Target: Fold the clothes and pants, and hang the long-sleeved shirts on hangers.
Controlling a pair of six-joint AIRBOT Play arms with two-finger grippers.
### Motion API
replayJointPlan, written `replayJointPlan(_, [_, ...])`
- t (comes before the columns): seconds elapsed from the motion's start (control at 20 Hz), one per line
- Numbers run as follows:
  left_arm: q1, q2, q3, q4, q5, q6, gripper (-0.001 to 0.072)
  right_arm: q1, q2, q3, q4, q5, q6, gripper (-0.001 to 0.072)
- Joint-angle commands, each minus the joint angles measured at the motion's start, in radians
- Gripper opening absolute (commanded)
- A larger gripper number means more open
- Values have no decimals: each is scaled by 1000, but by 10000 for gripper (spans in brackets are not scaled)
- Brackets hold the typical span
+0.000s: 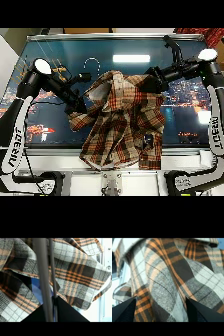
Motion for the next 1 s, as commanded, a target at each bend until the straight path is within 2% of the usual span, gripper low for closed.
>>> replayJointPlan(0.0, [0, 1, 1, -46, -4, 2, 20, -1, 0, 0, -33, -32, -4, 659])
replayJointPlan(0.05, [0, 1, 1, -46, -4, 2, 20, -1, -1, 0, -33, -32, -4, 657])
replayJointPlan(0.1, [0, 1, 1, -46, -4, 2, 19, -1, 0, 0, -33, -32, -4, 584])
replayJointPlan(0.15, [0, 1, 1, -46, -4, 2, 20, -1, 0, 0, -33, -32, -4, 278])
replayJointPlan(0.2, [0, 1, 1, -46, -4, 2, 20, -1, 0, 0, -34, -32, -3, 34])
replayJointPlan(0.55, [0, 1, 1, -45, -3, 2, 19, -1, 0, 0, -29, -34, -5, 28])
replayJointPlan(0.6, [0, 1, 1, -45, -2, 2, 20, -1, 0, 0, -29, -35, -29, 27])
replayJointPlan(0.75, [0, 1, 1, -45, 18, 2, 20, -1, 0, 0, -29, -32, -189, 26])
replayJointPlan(0.95, [0, 1, 1, -44, 42, 2, 19, -1, 0, 0, -29, -32, -218, 26])
